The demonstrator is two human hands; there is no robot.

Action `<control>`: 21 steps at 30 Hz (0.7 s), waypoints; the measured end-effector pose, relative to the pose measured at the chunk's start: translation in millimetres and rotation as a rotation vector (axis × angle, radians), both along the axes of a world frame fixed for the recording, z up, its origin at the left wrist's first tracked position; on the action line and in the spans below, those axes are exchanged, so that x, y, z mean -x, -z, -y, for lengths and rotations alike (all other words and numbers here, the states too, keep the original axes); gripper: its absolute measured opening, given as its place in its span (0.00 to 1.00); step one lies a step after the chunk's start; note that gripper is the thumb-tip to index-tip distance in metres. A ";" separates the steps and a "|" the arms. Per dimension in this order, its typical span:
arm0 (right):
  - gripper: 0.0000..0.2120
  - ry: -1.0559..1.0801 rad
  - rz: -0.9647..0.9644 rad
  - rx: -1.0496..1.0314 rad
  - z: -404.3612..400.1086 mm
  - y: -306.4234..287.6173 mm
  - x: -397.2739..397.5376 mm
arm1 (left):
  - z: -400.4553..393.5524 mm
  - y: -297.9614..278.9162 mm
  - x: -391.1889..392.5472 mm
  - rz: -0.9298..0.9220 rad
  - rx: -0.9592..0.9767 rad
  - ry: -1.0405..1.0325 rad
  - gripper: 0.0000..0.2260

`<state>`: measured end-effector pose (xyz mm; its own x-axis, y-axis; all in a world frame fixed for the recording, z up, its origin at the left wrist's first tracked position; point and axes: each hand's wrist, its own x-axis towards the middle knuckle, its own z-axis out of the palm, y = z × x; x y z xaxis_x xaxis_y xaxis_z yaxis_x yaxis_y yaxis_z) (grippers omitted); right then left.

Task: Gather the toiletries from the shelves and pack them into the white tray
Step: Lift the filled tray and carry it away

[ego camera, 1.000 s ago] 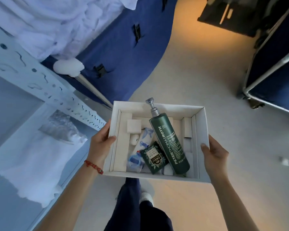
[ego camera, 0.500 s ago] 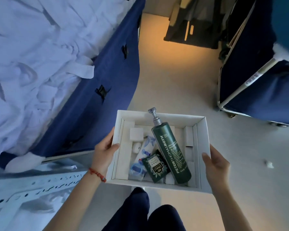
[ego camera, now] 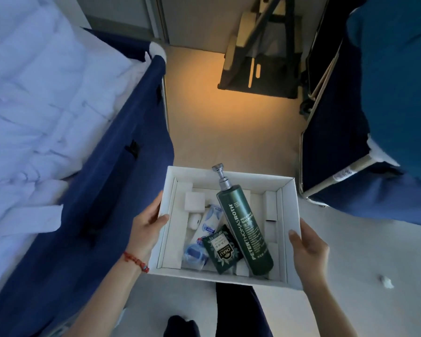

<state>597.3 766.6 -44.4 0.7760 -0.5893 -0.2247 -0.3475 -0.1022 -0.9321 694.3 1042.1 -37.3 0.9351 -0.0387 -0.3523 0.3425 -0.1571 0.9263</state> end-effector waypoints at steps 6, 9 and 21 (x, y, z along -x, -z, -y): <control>0.19 -0.025 -0.030 0.047 57.6 -5.1 -84.4 | 48.6 -5.1 -81.0 -0.009 0.026 0.003 0.24; 0.19 -0.032 -0.040 0.071 76.9 -5.4 -128.8 | 70.2 -8.2 -123.3 -0.003 0.025 0.015 0.25; 0.17 0.002 -0.076 0.104 116.0 0.3 -334.2 | 117.0 8.5 -337.5 -0.086 0.035 -0.018 0.25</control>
<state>931.4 650.7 -44.6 0.7579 -0.6142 -0.2201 -0.4169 -0.1963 -0.8875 1031.8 925.1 -45.7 0.9022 -0.0363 -0.4298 0.4232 -0.1180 0.8983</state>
